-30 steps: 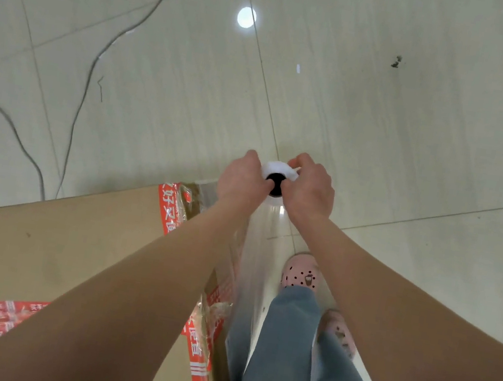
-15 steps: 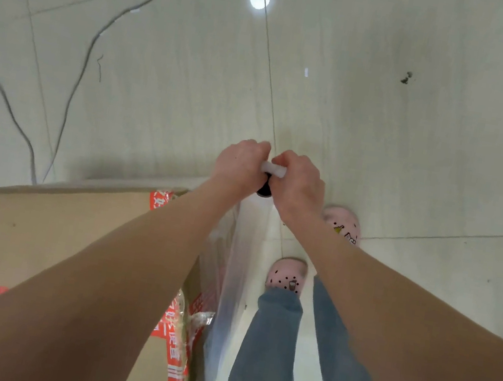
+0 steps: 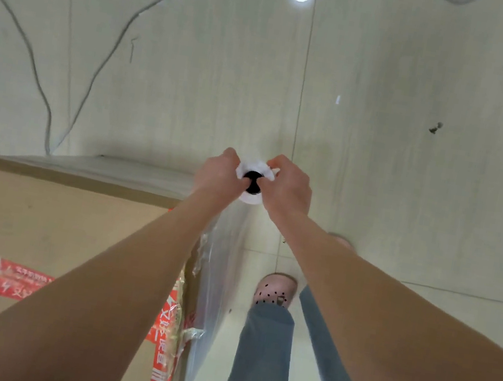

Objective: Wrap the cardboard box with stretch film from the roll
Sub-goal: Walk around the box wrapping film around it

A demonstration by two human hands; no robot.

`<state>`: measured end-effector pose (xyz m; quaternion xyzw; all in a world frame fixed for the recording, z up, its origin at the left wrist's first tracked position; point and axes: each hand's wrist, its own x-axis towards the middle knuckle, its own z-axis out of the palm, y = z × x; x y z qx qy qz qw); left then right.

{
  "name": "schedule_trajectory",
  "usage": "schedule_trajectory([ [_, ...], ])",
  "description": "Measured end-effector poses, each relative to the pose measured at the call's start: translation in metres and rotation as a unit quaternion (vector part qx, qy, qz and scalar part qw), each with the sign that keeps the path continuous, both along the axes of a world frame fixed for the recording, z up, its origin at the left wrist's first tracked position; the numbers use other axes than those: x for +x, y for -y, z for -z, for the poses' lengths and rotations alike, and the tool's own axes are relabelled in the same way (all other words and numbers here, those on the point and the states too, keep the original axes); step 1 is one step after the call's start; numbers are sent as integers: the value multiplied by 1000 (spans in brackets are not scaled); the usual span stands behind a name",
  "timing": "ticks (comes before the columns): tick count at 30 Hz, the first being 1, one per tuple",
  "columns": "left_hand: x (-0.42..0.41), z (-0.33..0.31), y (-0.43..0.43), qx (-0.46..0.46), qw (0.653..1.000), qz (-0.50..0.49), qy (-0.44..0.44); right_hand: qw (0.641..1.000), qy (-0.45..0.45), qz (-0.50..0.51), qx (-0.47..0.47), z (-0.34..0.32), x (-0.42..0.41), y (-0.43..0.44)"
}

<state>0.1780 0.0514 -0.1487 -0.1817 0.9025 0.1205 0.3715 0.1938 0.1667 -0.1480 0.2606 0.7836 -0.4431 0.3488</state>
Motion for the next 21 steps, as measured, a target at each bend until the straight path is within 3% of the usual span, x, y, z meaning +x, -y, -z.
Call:
schedule_trajectory([
  [6,-9,-1,-8,27,986,161,-22,999,4,-45,30,-2,-13,2],
  [10,-20,-1,-9,-4,981,195,-22,996,3,-86,32,-3,-24,6],
  [14,-44,2,7,15,988,151,-25,989,-14,-135,66,-2,-45,16],
  [21,-60,8,51,32,996,-72,-27,987,-21,-138,79,3,-73,56],
])
